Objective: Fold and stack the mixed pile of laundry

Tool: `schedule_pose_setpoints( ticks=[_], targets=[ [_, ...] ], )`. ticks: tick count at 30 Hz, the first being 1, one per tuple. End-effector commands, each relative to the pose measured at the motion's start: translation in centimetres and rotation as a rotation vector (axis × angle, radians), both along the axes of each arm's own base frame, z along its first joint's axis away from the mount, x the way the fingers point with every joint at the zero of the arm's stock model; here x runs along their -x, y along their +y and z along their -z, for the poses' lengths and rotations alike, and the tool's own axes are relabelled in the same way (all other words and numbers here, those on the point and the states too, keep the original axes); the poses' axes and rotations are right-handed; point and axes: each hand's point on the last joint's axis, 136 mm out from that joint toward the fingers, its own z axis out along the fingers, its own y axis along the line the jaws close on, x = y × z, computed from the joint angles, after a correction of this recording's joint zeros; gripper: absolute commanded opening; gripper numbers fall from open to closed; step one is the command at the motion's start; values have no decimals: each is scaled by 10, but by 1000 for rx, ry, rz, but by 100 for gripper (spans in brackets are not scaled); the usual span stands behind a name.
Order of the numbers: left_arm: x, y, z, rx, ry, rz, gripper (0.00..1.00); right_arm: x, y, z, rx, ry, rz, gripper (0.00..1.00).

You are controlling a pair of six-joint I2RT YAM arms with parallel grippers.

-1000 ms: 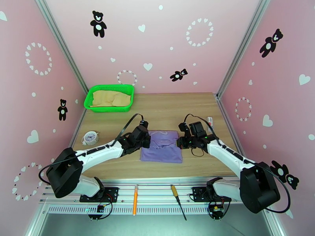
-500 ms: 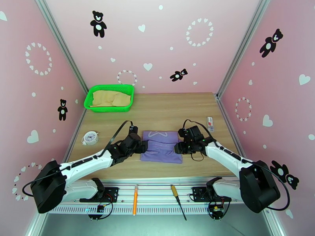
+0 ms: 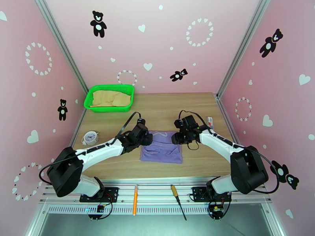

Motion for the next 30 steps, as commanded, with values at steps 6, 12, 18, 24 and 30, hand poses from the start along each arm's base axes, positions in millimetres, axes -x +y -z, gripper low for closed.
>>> schedule_pose_setpoints(
  ticks=[6,12,18,24,30],
  targets=[
    [7,-28,2,82,39,116,57,24,13,11,-95,83,-49,20],
    [30,-20,-5,115,28,160,47,50,11,4,-132,111,-79,18],
    [57,-7,16,110,100,196,44,84,8,14,-153,206,-92,23],
    [71,3,30,105,124,176,43,110,3,25,-112,279,-91,27],
    [71,20,5,97,49,137,43,107,5,3,-124,255,-87,30]
  ],
)
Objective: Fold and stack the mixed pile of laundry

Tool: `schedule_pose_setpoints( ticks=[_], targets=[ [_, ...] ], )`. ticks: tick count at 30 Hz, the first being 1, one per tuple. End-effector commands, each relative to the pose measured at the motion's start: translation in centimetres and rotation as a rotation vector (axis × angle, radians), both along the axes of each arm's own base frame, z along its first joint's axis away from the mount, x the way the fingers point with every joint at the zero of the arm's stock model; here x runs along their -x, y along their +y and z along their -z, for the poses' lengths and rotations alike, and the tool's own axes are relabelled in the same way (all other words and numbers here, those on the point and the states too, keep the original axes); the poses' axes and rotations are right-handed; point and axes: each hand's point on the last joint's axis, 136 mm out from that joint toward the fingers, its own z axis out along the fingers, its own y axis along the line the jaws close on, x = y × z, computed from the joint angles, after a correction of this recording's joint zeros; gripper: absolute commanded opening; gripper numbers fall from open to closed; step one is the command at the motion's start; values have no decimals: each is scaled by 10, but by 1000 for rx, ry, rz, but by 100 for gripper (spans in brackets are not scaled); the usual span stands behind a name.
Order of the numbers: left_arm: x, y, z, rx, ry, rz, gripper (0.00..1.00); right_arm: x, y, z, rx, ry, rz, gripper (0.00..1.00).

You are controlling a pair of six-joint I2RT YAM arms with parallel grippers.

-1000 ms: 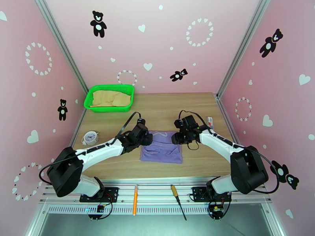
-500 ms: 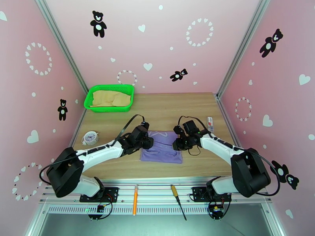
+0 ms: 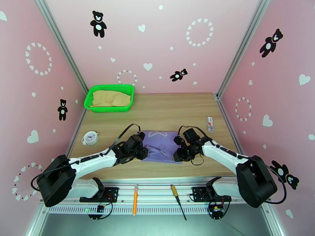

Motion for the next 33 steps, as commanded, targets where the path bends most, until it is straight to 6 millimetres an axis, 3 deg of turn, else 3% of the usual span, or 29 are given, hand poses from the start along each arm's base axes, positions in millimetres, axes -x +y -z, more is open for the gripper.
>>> schedule_pose_setpoints(
  ticks=[1,6,9,14,18,22,29,33],
  targets=[
    [-2,9,-24,7,-68,-30,43,-4,4,-25,-21,-23,8,30],
    [-1,23,-48,-3,-129,-51,43,-38,27,-57,-94,-95,5,29],
    [-4,31,-57,-10,-153,-92,43,-60,52,-65,-128,-114,-32,24],
    [-15,75,-68,-103,-215,-310,39,-86,119,-57,-161,-126,-154,17],
    [-16,97,-77,-94,-221,-401,39,-98,159,-40,-135,-128,-226,14],
    [-15,106,-82,-77,-214,-423,39,-82,175,-14,-103,-86,-278,13],
    [-14,106,-79,-75,-193,-409,39,-23,158,18,-13,-29,-320,12],
    [-15,100,-76,-70,-179,-394,39,-7,151,29,31,-32,-302,12]
  ],
)
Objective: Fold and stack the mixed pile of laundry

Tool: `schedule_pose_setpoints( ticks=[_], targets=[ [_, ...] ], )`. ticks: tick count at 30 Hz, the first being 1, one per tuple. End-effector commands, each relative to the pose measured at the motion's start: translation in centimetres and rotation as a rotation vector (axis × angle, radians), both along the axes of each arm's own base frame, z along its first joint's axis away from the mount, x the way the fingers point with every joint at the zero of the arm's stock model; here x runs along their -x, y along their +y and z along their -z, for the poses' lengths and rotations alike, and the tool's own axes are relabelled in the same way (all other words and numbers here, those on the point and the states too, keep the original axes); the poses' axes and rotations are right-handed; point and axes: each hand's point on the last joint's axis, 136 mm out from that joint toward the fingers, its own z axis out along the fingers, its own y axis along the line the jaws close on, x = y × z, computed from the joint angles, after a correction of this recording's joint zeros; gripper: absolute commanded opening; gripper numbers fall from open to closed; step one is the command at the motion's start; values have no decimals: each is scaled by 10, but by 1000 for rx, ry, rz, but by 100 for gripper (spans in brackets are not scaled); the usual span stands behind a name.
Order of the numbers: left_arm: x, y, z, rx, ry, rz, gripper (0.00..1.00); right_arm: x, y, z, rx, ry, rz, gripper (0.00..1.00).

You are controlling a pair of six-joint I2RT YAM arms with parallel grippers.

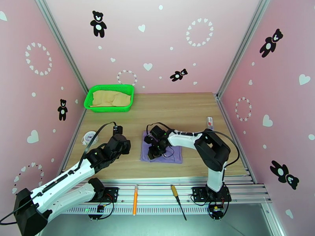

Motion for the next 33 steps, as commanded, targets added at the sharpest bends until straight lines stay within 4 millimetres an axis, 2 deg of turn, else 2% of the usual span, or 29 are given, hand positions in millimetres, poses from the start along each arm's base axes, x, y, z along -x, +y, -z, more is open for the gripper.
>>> schedule_pose_setpoints(
  ticks=[1,3,4,7,8,10,13,15,16,18,20,21,22,25,26,27,28,33],
  targets=[
    [-2,-4,-2,11,16,5,39,-3,0,-7,3,-56,44,12],
    [-4,-7,0,8,26,14,39,-9,2,-13,0,-85,64,12],
    [-5,-9,0,4,34,18,39,-13,2,-22,-5,-112,70,12],
    [-8,-17,-1,-2,64,33,39,-28,-10,-64,17,-229,113,18],
    [-10,-19,-1,-4,75,36,39,-32,-20,-78,49,-271,141,22],
    [-12,-27,0,3,111,41,40,-41,-59,-101,170,-363,235,33],
    [-13,-44,13,51,183,52,41,-48,-124,-112,313,-415,398,48],
    [-15,-61,23,111,226,74,42,-54,-159,-100,338,-365,503,51],
    [-16,-71,28,141,247,88,42,-56,-170,-91,326,-322,542,52],
    [-16,-89,38,183,284,115,46,-60,-184,-76,313,-261,588,55],
    [-13,-101,54,181,323,135,50,-65,-189,-62,307,-222,611,57],
    [-10,-104,64,162,348,138,50,-68,-188,-56,298,-205,617,57],
    [-13,-111,65,156,351,140,50,-71,-186,-50,290,-191,622,57],
    [-9,-117,86,149,389,127,49,-77,-179,-29,288,-148,625,55],
    [-10,-120,88,160,392,124,49,-78,-177,-22,293,-133,623,53],
    [-1,-114,105,142,428,111,49,-80,-175,-15,293,-120,623,49],
    [2,-113,111,140,441,107,49,-83,-171,-9,284,-111,620,47],
    [17,-114,132,134,498,102,46,-109,-157,7,280,-101,569,28]
  ],
)
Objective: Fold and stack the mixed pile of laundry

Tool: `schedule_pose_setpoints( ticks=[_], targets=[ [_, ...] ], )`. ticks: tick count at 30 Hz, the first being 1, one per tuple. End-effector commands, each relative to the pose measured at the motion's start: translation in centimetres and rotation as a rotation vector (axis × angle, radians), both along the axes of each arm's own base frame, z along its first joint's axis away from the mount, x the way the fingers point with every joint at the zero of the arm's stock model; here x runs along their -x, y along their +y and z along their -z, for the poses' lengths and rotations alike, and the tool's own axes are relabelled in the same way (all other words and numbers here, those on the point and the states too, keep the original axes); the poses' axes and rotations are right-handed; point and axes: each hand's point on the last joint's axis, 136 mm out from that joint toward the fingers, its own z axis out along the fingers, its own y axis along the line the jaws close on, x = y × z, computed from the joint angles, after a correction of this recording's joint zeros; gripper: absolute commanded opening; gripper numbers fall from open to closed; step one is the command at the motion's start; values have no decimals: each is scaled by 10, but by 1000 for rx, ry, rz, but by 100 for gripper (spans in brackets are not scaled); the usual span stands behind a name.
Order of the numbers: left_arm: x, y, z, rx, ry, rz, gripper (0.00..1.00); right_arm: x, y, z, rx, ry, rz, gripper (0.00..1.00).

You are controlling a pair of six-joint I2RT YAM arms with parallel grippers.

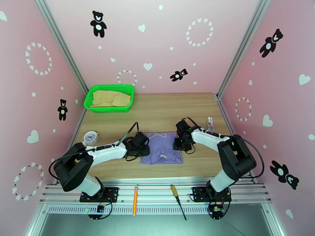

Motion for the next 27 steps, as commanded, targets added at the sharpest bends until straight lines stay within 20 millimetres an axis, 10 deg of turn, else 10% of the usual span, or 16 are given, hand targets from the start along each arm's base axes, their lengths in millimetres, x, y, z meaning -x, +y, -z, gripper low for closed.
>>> schedule_pose_setpoints(
  ticks=[1,11,15,22,27],
  targets=[
    [15,-7,15,22,59,1,44,-34,19,6,-43,-39,-50,24],
    [20,-23,13,65,88,5,46,-149,72,-6,-44,-119,-302,19],
    [9,-39,-12,73,48,35,61,-182,89,-7,-45,-139,-371,25],
    [-18,14,-99,-188,-81,13,76,-190,72,-83,-9,-261,-326,49],
    [-61,52,-133,-181,-92,-69,76,-157,53,-134,-24,-323,-223,65]
  ],
)
